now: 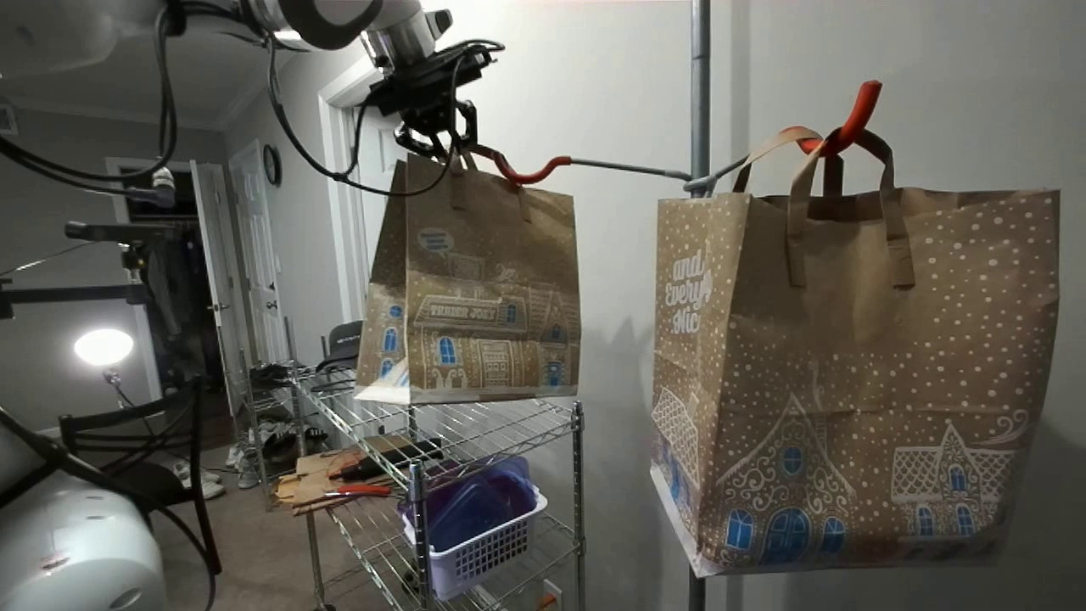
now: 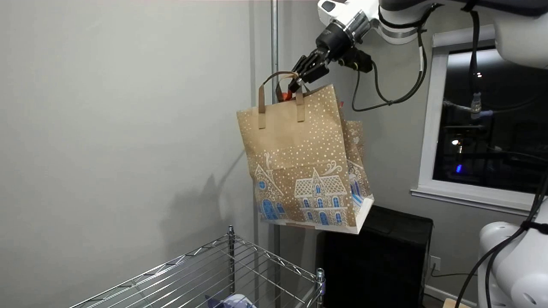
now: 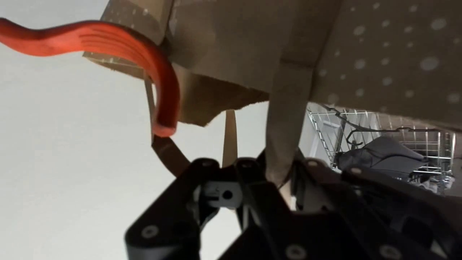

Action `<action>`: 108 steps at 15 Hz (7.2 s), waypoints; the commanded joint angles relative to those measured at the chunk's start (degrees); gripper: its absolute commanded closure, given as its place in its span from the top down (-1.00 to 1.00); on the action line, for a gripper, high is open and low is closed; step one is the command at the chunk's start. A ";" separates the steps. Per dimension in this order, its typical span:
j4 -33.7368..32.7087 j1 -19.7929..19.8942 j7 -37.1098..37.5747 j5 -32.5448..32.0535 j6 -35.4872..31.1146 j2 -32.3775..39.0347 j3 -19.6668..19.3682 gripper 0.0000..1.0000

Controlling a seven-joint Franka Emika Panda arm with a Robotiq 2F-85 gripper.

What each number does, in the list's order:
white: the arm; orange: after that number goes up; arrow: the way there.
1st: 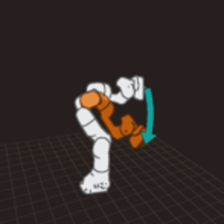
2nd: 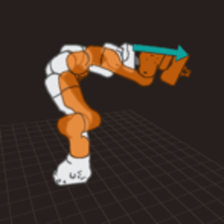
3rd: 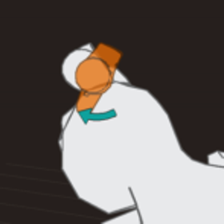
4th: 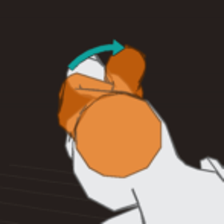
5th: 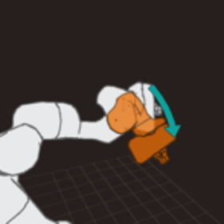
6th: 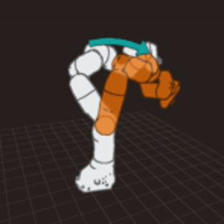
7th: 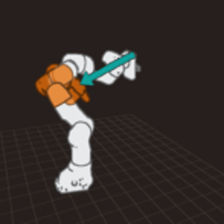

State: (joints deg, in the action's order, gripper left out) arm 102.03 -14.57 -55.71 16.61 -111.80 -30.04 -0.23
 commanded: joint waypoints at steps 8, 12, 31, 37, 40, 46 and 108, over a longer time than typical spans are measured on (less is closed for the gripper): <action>1.40 -0.50 2.82 0.30 2.75 0.95 2.44 -0.88; -0.46 0.14 11.70 -2.13 1.76 1.54 7.37 -0.88; -9.86 0.25 60.92 -38.67 -1.35 15.62 33.14 -0.89; -10.70 -1.84 61.17 -38.14 -11.01 19.67 33.06 -0.89; -10.41 -3.14 61.97 -38.09 -15.48 21.81 33.33 -0.89; -10.19 -5.79 65.17 -39.14 -22.94 25.72 33.12 -0.89; 8.85 8.38 29.36 -33.41 0.23 -13.04 -11.36 1.00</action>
State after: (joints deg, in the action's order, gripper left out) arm 110.45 -8.87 -24.98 -16.43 -108.21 -44.73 -9.29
